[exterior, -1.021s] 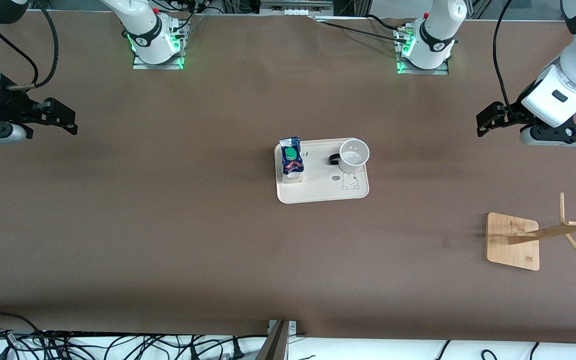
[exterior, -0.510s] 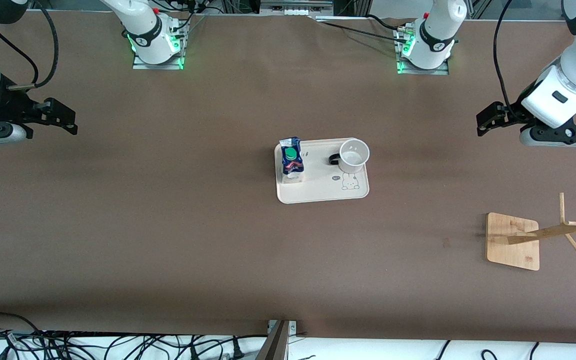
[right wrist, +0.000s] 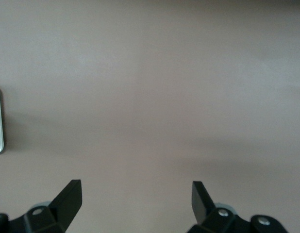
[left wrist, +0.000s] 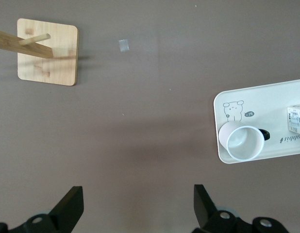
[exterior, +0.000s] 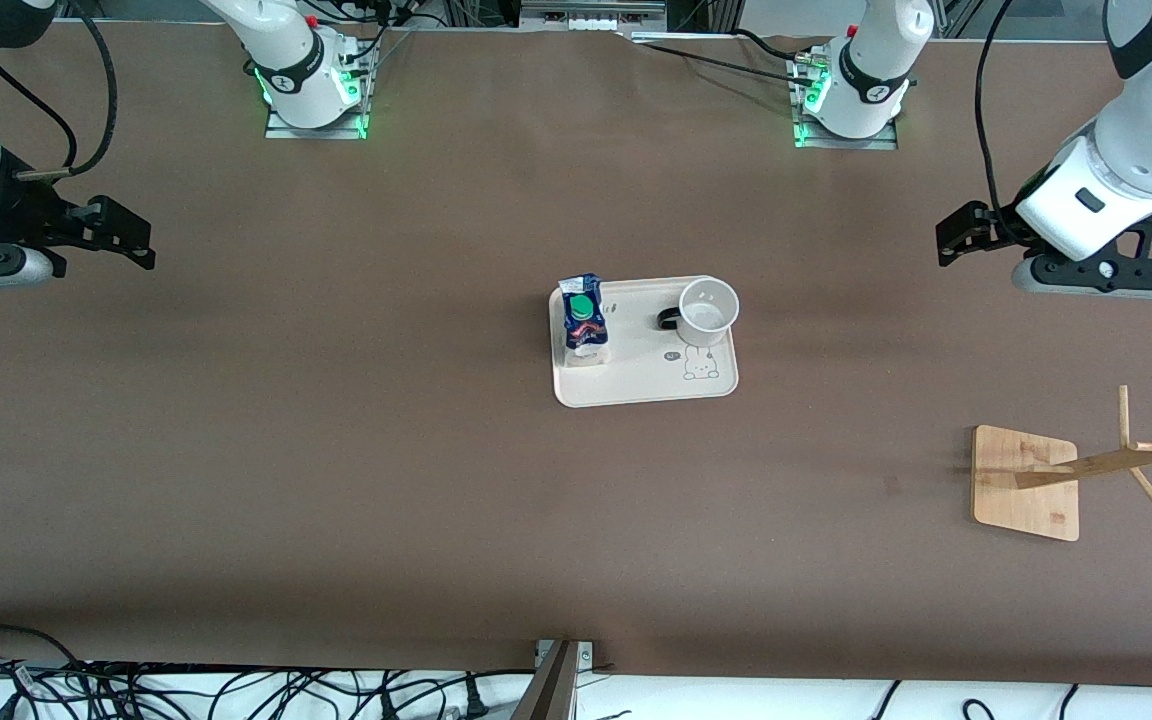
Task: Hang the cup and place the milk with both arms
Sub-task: 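Move the left gripper toward the white mug on the tray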
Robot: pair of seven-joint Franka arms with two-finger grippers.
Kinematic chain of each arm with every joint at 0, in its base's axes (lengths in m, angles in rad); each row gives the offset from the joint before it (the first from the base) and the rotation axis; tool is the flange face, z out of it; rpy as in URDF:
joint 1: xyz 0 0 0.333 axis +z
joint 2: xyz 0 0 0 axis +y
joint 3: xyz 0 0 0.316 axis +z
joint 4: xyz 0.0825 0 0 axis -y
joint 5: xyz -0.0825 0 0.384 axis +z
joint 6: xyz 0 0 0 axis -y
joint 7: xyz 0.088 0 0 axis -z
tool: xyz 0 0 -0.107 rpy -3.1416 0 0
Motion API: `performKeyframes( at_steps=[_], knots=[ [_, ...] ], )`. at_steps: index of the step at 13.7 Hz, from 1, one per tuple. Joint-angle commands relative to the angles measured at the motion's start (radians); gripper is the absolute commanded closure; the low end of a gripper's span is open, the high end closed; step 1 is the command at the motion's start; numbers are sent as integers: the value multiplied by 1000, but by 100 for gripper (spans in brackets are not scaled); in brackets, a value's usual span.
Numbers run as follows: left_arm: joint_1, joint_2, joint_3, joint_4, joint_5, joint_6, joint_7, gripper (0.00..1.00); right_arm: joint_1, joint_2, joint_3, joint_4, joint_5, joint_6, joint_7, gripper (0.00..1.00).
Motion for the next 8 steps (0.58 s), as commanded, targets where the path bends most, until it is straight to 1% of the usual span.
performKeyframes(
  at_steps=[1,2,4,6,8],
  knots=[
    [-10,28,-7,46,-11,-32,-7,0,-6,10,8,25,-2,-19,0,0],
    [-23,49,-7,75,-9,-36,-6,0,-6,10,8,25,-2,-19,0,0],
    [-31,74,-7,110,-6,-85,-3,0,-6,10,8,25,-2,-19,0,0],
    [-33,85,-8,115,-11,-95,4,0,-6,10,8,25,-2,-19,0,0],
    [-60,86,-21,112,-11,-98,10,0,-6,10,8,25,-2,-19,0,0]
  ],
)
